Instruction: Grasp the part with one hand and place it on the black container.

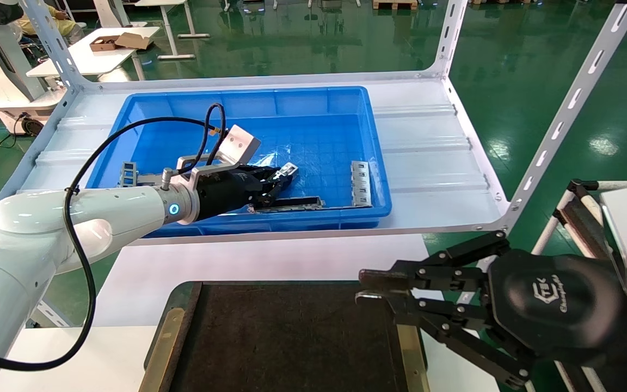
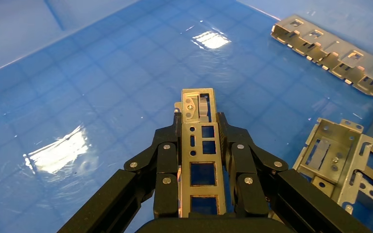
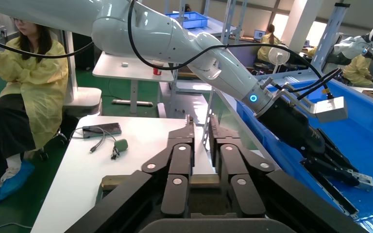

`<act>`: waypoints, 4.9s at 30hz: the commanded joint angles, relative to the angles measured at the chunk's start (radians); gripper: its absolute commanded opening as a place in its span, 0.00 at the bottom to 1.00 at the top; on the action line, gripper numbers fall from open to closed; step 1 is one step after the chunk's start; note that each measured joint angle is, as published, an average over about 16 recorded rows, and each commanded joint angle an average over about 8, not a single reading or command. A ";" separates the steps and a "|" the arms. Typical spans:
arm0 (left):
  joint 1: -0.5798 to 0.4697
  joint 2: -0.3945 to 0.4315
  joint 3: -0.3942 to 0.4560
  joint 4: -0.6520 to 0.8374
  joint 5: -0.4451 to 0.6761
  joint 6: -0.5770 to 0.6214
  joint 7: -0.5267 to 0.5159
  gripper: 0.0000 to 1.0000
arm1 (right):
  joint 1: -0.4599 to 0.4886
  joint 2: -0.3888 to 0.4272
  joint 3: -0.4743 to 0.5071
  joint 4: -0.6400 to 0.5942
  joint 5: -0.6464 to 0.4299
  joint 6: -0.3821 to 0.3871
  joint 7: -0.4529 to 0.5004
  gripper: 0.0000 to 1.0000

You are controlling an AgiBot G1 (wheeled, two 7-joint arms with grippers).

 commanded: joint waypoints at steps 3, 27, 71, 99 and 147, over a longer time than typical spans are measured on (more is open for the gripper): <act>-0.004 -0.002 -0.001 -0.004 -0.008 0.006 0.001 0.00 | 0.000 0.000 0.000 0.000 0.000 0.000 0.000 0.00; -0.065 -0.175 -0.070 -0.052 -0.144 0.629 0.078 0.00 | 0.000 0.000 -0.001 0.000 0.001 0.000 -0.001 0.00; 0.754 -0.180 -0.008 -0.522 -0.406 0.081 -0.148 0.00 | 0.001 0.001 -0.003 0.000 0.002 0.001 -0.001 0.00; 0.770 0.012 -0.065 -0.463 -0.542 -0.371 -0.123 0.00 | 0.001 0.002 -0.004 0.000 0.003 0.002 -0.002 0.00; 0.757 -0.057 0.108 -0.443 -0.766 -0.219 0.162 1.00 | 0.001 0.002 -0.006 0.000 0.004 0.002 -0.003 1.00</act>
